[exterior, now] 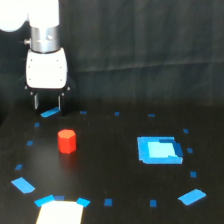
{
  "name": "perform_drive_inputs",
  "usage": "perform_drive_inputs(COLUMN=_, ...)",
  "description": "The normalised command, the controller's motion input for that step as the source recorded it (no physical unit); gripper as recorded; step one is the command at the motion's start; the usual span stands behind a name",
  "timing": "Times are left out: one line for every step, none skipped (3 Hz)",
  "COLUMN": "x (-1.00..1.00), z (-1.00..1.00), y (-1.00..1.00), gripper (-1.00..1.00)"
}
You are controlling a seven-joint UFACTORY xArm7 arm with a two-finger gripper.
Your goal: Pick up the red object from the table
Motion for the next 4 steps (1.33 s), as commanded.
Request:
perform_drive_inputs(x=1.0, z=-1.0, y=-1.0, gripper=1.0)
perform_drive_inputs(x=0.89, z=0.43, y=-1.0, gripper=1.0)
perform_drive_inputs(x=0.07, z=-0.86, y=-1.0, gripper=-1.0)
perform_drive_inputs(x=0.3, z=-1.0, y=-0.94, gripper=0.99)
